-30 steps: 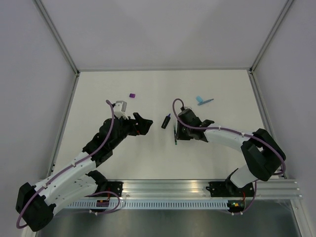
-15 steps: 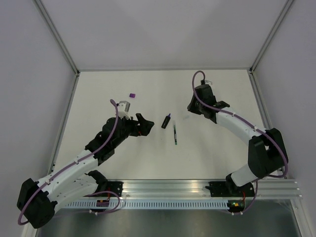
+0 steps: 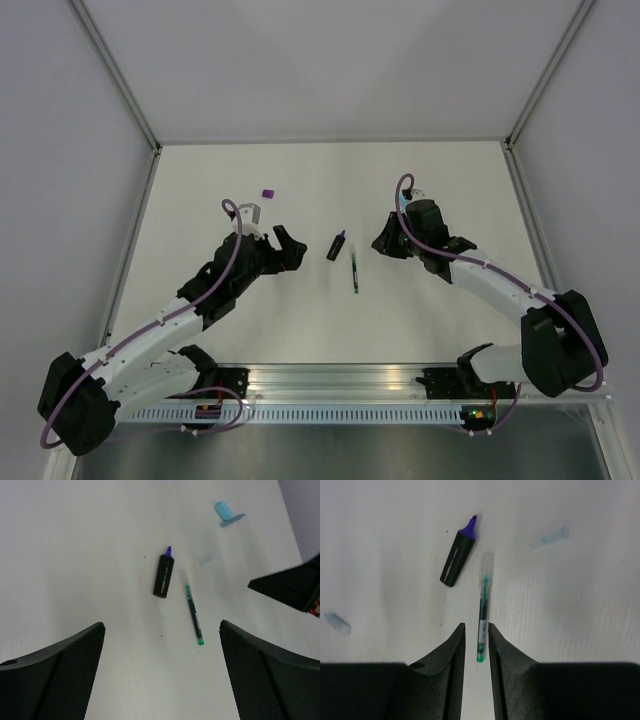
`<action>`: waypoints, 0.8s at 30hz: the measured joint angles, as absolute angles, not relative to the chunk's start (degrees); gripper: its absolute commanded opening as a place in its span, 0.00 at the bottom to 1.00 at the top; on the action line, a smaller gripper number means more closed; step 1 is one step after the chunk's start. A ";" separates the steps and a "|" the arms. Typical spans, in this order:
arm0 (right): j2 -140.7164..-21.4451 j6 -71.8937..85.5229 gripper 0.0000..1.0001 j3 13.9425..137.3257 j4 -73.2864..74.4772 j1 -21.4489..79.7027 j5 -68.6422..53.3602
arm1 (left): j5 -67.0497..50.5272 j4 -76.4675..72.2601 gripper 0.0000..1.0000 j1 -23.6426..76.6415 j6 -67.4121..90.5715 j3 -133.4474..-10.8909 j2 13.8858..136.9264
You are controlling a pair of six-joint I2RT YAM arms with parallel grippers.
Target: Insert the pens into the pen caps
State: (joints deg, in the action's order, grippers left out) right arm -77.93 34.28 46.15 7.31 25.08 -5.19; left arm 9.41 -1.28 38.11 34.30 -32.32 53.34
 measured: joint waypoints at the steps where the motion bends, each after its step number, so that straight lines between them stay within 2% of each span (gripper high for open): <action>1: -76.62 34.41 0.30 44.66 6.74 25.58 -5.91 | 10.52 -0.08 0.99 37.63 35.40 -32.91 54.26; 7: -72.71 36.27 0.30 39.53 1.96 27.00 -9.87 | 10.04 7.55 0.98 29.69 43.66 -39.13 62.00; 11: -73.54 37.39 0.29 39.00 -0.54 27.00 -11.70 | 5.93 12.58 0.93 20.12 50.85 -39.53 65.14; 15: -75.26 38.26 0.29 38.96 -1.87 27.00 -13.74 | 5.58 24.32 0.88 11.29 57.32 -41.58 69.49; 24: -75.72 38.83 0.29 38.81 -2.63 27.00 -16.10 | 12.29 46.83 0.87 7.60 70.50 -43.42 66.59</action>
